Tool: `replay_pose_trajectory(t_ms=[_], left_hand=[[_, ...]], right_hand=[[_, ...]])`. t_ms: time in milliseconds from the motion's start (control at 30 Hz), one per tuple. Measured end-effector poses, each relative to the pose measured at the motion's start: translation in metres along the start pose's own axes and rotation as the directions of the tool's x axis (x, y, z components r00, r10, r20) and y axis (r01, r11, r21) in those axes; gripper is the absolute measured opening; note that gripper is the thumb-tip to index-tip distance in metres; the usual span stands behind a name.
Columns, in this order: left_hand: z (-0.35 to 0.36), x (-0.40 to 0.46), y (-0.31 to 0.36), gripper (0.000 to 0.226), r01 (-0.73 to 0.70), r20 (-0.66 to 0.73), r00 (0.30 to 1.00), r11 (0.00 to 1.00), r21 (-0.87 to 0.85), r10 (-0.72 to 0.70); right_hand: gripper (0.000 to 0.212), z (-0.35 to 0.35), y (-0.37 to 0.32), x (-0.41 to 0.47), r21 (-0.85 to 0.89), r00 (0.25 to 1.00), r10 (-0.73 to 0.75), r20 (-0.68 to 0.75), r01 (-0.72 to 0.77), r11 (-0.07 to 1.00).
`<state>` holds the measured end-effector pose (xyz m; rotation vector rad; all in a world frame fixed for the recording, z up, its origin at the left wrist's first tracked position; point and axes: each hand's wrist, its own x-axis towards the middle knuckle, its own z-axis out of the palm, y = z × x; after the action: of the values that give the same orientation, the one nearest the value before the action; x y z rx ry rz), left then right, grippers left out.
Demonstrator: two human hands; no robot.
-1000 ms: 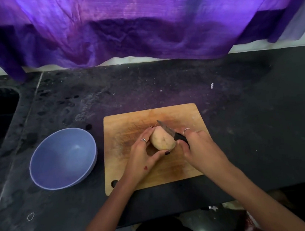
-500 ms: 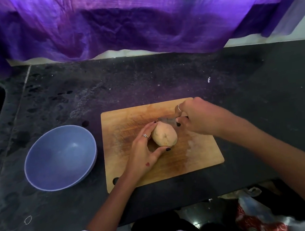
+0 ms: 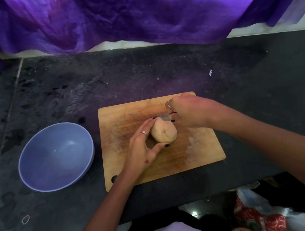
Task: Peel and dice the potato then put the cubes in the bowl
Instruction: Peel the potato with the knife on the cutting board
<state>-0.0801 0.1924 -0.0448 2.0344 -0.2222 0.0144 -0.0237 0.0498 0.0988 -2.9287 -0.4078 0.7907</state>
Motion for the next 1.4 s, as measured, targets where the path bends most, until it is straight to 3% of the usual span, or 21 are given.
replay_pose_trajectory(t_ms=[100,300,500,700,833,967,1100,1300,1400], left_hand=[[0.0,0.001,0.0,0.079,-0.015,0.027,1.0,1.0,0.016,0.015],[0.0,-0.001,-0.004,0.074,-0.111,0.082,0.991,0.991,0.075,0.105],[0.007,-0.004,-0.009,0.071,-0.15,0.033,0.989,0.982,0.112,0.148],[0.01,-0.005,-0.01,0.071,-0.174,0.027,0.985,0.972,0.157,0.172],[0.012,-0.007,-0.011,0.069,-0.205,0.032,0.979,0.95,0.235,0.203],[0.011,-0.006,-0.011,0.07,-0.178,0.03,0.984,0.962,0.206,0.175],[0.011,-0.004,-0.011,0.068,-0.188,0.022,0.982,0.964,0.187,0.187],[0.012,-0.003,-0.01,0.068,-0.211,0.047,0.978,0.953,0.219,0.206],[0.012,-0.005,-0.011,0.068,-0.188,0.021,0.982,0.962,0.2,0.188]], right_hand=[[0.016,0.0,0.0,-0.004,-0.03,0.998,0.055,0.032,-0.054,0.998],[0.029,-0.007,-0.005,0.001,-0.025,0.949,0.196,0.246,-0.196,0.98],[0.013,0.007,-0.01,0.004,-0.059,0.953,0.163,0.256,-0.153,0.987],[0.023,0.042,-0.008,0.003,-0.035,0.981,0.13,0.146,-0.126,0.991],[0.023,0.042,-0.007,-0.004,-0.026,0.977,0.152,0.152,-0.15,0.988],[0.018,0.032,-0.006,-0.015,-0.047,0.957,0.216,0.193,-0.21,0.976],[0.022,0.039,-0.01,-0.014,-0.068,0.974,0.188,0.129,-0.181,0.981],[0.029,0.057,-0.003,-0.022,0.077,0.98,0.191,0.062,-0.196,0.978],[0.023,0.054,-0.002,-0.028,0.05,0.973,0.216,0.083,-0.221,0.974]])
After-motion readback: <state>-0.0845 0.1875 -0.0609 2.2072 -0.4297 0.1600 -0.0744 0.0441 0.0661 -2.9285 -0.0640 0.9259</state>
